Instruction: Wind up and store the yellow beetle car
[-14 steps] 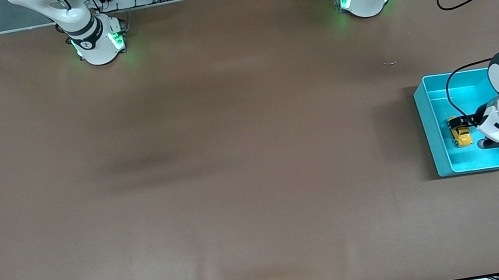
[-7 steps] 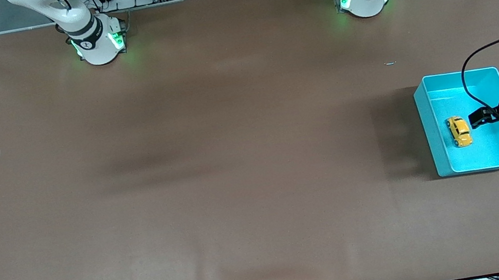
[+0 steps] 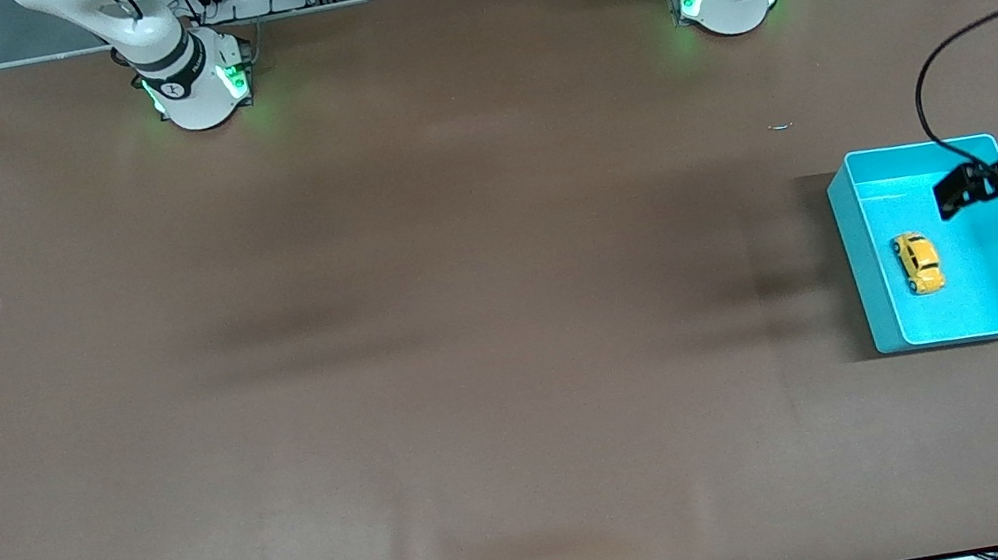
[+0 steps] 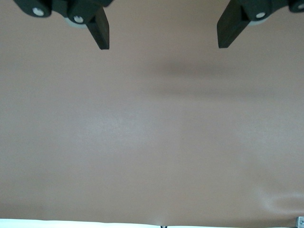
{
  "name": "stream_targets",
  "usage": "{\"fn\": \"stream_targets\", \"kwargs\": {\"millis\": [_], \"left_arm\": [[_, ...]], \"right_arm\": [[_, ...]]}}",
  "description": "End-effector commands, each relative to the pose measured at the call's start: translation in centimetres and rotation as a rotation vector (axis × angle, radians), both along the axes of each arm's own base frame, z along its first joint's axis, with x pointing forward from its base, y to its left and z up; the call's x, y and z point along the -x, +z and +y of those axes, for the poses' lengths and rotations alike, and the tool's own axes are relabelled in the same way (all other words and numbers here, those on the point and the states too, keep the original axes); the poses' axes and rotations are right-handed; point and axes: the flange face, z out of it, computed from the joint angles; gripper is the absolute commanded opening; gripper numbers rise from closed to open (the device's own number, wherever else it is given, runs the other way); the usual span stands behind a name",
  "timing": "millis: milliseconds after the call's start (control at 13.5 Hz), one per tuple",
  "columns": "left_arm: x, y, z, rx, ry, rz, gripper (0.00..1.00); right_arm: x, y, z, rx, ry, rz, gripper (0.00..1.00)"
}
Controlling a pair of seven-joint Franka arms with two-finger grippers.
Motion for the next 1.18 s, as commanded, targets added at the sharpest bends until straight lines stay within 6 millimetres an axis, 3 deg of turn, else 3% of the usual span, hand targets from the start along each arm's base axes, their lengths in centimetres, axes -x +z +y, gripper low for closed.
{"fn": "stream_targets", "kwargs": {"millis": [0, 222, 518, 665, 961, 1109], "left_arm": [[2.2, 4.1, -2.6, 0.019, 0.001, 0.012, 1.0], [2.7, 8.3, -4.7, 0.022, 0.02, 0.047, 1.0], [3.8, 11.7, -7.5, 0.053, 0.056, 0.077, 1.0], [5.0, 13.4, -7.6, 0.052, 0.051, 0.083, 1.0], [5.7, 13.8, -7.8, 0.055, 0.043, 0.109, 1.0], [6.8, 15.0, -7.6, 0.056, 0.05, 0.099, 1.0]], "right_arm": [[0.2, 0.0, 0.0, -0.006, -0.016, -0.001, 1.0], [0.1, -0.1, 0.1, -0.005, -0.014, 0.001, 1.0], [0.1, 0.0, 0.1, -0.006, -0.013, -0.003, 1.0], [0.1, 0.0, 0.1, -0.004, -0.013, -0.003, 1.0], [0.0, -0.1, 0.0, -0.006, -0.015, -0.004, 1.0], [0.0, -0.2, 0.0, -0.006, -0.015, -0.004, 1.0]]}}
